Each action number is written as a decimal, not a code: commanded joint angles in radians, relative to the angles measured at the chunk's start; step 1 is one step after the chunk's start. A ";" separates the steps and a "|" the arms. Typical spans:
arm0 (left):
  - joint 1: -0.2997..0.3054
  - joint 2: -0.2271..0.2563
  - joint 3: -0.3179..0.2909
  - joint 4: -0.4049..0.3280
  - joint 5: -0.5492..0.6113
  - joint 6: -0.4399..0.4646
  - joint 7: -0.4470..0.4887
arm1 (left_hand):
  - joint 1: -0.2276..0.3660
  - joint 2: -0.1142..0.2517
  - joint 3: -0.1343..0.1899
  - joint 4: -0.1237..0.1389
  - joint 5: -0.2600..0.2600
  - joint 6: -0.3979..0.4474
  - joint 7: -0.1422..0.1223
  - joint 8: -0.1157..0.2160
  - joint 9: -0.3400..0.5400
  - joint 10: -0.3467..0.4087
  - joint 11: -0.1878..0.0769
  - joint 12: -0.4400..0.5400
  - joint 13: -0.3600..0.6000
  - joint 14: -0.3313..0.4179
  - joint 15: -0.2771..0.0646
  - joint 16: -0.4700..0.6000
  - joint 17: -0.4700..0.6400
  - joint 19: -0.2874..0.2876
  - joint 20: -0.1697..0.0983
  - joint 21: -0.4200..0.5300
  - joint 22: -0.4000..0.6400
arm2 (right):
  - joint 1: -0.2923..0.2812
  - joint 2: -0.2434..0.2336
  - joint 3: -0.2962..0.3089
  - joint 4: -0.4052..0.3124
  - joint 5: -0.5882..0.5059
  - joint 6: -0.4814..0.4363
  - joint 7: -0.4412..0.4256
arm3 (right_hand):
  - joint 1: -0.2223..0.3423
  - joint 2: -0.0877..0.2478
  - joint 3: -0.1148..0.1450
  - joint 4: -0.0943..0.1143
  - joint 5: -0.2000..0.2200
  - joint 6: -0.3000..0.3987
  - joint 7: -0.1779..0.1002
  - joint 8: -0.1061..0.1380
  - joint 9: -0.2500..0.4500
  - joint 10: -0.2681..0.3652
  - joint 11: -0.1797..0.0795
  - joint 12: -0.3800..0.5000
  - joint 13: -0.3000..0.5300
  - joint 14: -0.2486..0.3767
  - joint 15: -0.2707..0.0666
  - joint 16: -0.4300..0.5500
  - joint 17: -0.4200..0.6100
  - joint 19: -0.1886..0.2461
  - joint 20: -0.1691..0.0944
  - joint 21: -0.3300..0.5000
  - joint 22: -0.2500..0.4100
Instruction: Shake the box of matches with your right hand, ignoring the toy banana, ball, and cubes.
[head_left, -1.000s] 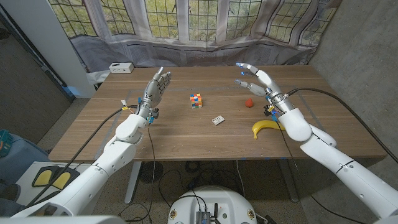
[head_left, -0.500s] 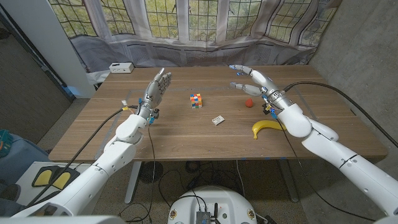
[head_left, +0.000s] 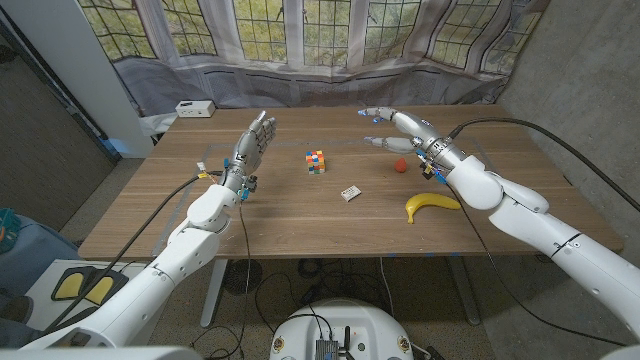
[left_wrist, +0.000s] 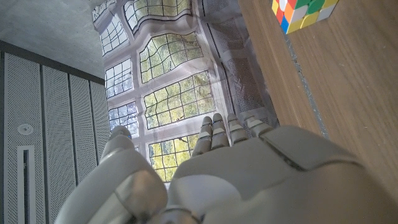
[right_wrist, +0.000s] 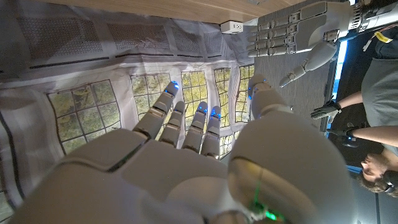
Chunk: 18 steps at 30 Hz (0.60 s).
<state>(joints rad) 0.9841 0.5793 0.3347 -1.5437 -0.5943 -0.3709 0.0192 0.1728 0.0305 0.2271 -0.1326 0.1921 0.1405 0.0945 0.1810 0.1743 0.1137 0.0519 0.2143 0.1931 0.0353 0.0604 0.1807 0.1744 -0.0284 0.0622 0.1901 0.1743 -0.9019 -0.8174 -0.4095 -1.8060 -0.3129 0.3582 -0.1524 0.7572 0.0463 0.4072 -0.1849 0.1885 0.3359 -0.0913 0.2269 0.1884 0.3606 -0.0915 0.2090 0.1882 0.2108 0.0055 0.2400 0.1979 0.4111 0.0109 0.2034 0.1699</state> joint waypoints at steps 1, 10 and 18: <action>0.005 0.006 -0.002 -0.026 0.010 0.018 0.022 | 0.012 0.000 0.007 -0.002 -0.003 -0.005 0.003 -0.001 0.003 -0.003 0.001 -0.004 0.003 -0.007 0.004 0.000 0.004 -0.001 -0.003 0.007 0.005 | 0.033 -0.037 -0.015 -0.028 -0.053 -0.042 0.061 | 0.011 0.000 0.000 0.007 -0.003 -0.002 0.001 -0.003 0.006 0.008 0.003 -0.002 0.004 0.004 -0.002 -0.001 0.003 0.001 0.002 -0.002 0.003; 0.016 -0.004 -0.004 -0.023 0.006 0.010 0.032 | 0.014 0.000 0.007 -0.002 -0.003 0.002 0.003 0.003 0.003 0.005 -0.006 -0.001 0.002 -0.003 -0.001 0.003 0.004 -0.003 -0.003 0.007 0.005 | 0.042 -0.058 -0.025 -0.047 -0.075 -0.072 0.093 | 0.020 -0.003 -0.002 0.010 -0.006 -0.008 -0.006 -0.008 0.006 0.006 -0.008 -0.006 0.004 0.003 -0.002 -0.003 0.004 -0.001 0.005 -0.004 0.003; 0.027 -0.001 -0.007 -0.036 0.014 0.003 0.041 | 0.015 0.000 0.007 -0.002 -0.003 0.008 0.003 0.006 0.003 0.008 -0.007 0.000 0.002 -0.001 -0.002 0.004 0.004 -0.007 -0.002 0.005 0.005 | 0.054 -0.080 -0.040 -0.082 -0.142 -0.106 0.115 | 0.022 -0.004 -0.010 0.019 -0.009 -0.001 -0.020 -0.009 0.007 0.004 -0.033 -0.009 0.005 -0.030 0.015 -0.015 0.007 -0.030 0.008 -0.014 0.003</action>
<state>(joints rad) 0.9947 0.5810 0.3338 -1.5654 -0.5854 -0.3587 0.0461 0.1728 0.0305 0.2270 -0.1325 0.1922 0.1406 0.0945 0.1810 0.1743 0.1150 0.0508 0.2107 0.1930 0.0356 0.0603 0.1807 0.1744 -0.0337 0.0569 0.1902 0.1743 -0.8642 -0.8701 -0.4322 -1.8515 -0.3730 0.3044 -0.0815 0.7637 0.0424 0.3974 -0.1750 0.1810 0.3274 -0.1048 0.2199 0.1934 0.3607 -0.1165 0.2033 0.1881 0.1945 0.0170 0.2290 0.2004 0.3938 0.0196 0.1921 0.1699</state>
